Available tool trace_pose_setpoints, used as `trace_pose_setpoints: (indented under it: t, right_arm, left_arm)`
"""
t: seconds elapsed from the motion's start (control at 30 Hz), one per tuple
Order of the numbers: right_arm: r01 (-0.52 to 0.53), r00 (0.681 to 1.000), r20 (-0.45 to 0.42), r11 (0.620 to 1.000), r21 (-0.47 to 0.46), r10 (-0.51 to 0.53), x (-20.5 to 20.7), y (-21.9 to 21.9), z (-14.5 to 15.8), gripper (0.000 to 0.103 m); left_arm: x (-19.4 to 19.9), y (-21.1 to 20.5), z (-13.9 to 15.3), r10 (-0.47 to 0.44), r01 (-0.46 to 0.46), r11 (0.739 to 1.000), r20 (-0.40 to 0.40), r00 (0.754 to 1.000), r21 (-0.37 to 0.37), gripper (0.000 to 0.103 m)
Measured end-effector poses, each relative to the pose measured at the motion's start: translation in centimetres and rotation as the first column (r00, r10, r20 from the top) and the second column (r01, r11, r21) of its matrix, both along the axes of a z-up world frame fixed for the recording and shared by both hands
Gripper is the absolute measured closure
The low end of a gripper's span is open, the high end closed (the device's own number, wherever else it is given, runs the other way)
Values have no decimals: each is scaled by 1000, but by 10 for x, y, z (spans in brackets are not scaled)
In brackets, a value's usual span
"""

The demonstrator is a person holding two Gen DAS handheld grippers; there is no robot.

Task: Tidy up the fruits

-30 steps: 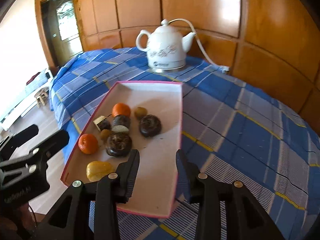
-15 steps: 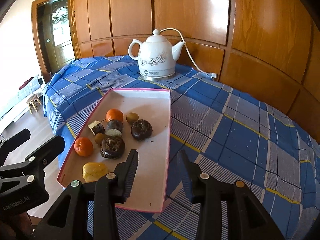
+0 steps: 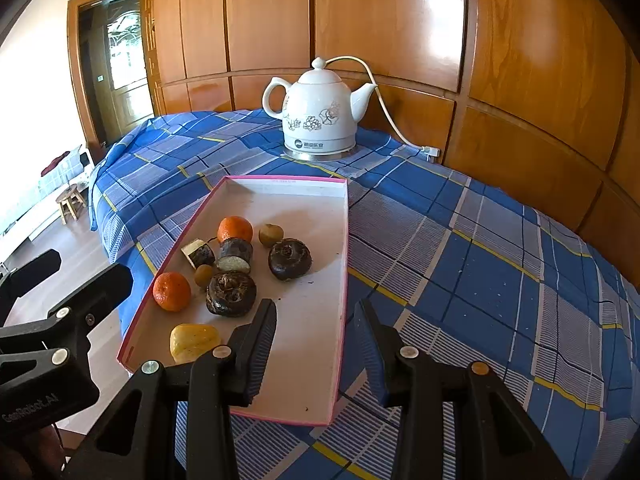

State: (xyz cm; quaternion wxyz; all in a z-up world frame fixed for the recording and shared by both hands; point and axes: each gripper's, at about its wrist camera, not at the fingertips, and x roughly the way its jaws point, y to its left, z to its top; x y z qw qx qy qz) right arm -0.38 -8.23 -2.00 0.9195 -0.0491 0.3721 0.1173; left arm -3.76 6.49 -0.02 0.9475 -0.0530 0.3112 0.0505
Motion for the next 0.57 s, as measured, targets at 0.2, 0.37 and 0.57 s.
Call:
trace_pose_setpoints:
  t: [0.2, 0.37, 0.57]
  right_arm:
    - [-5, 1000, -4, 1000, -6, 5, 0, 1, -2, 62]
    - [-7, 1000, -15, 1000, -6, 7, 0, -1, -4, 62]
    - [51, 998, -26, 999, 16, -51, 7, -28, -3, 62]
  left_arm:
    - [1, 0, -1, 4, -4, 1000, -12, 1000, -5, 0]
    - [3, -4, -2, -35, 35, 999, -23, 999, -3, 0]
    - [4, -10, -2, -48, 48, 999, -27, 998, 13, 0]
